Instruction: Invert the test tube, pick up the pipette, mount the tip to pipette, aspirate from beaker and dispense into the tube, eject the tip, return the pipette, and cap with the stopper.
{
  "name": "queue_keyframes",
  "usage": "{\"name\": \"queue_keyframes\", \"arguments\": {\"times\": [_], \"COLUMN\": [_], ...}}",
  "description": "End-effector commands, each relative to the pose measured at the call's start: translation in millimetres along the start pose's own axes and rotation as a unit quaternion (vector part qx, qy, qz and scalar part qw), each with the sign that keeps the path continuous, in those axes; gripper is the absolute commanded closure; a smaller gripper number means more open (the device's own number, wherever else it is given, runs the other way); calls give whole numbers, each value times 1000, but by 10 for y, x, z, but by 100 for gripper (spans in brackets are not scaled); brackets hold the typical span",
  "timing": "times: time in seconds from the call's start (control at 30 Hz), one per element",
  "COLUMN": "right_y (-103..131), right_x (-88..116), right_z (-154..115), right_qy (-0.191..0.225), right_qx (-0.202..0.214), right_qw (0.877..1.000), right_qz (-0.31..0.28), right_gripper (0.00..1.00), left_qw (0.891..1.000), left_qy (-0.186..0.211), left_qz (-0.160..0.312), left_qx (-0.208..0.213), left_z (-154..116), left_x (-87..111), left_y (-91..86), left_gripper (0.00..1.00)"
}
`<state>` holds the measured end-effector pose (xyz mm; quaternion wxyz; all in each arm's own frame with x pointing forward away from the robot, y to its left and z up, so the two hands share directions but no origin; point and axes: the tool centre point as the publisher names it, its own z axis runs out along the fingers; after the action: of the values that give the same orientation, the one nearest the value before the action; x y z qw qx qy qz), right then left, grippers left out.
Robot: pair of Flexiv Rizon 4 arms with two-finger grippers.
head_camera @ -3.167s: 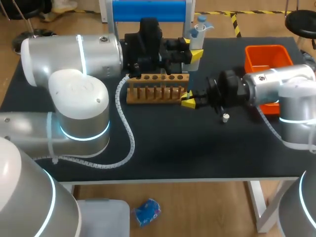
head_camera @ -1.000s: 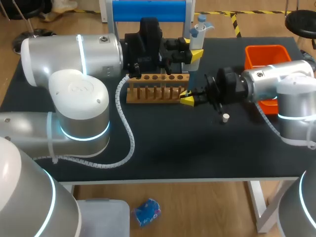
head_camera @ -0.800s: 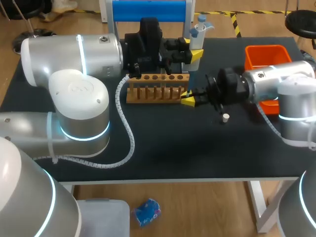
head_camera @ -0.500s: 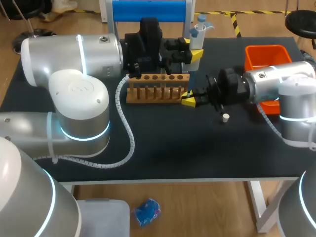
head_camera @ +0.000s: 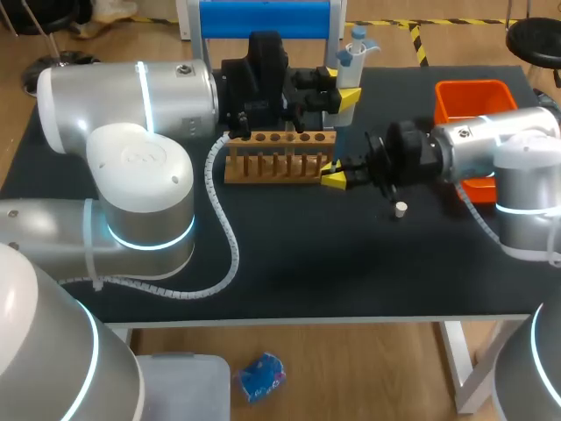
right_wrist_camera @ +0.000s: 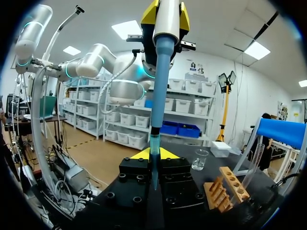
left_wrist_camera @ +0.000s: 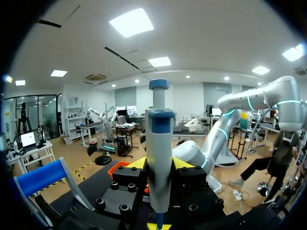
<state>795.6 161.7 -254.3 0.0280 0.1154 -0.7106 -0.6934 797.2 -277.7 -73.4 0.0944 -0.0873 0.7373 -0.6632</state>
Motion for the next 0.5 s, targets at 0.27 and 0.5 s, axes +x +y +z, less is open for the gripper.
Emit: {"name": "queue_keyframes", "arguments": {"times": [0.27, 0.5], "right_y": [20, 30], "right_x": [10, 9], "right_z": [19, 27], "right_qy": [1, -1], "right_qx": [-10, -14], "right_qw": [1000, 1000], "right_qz": [5, 7], "right_gripper": [100, 100], "left_qw": [1000, 1000], "left_qy": [1, 1], "left_qz": [0, 0], "left_qx": [1, 1], "left_z": [6, 6], "left_x": [-6, -6], "left_y": [3, 3], "left_gripper": [100, 100]}}
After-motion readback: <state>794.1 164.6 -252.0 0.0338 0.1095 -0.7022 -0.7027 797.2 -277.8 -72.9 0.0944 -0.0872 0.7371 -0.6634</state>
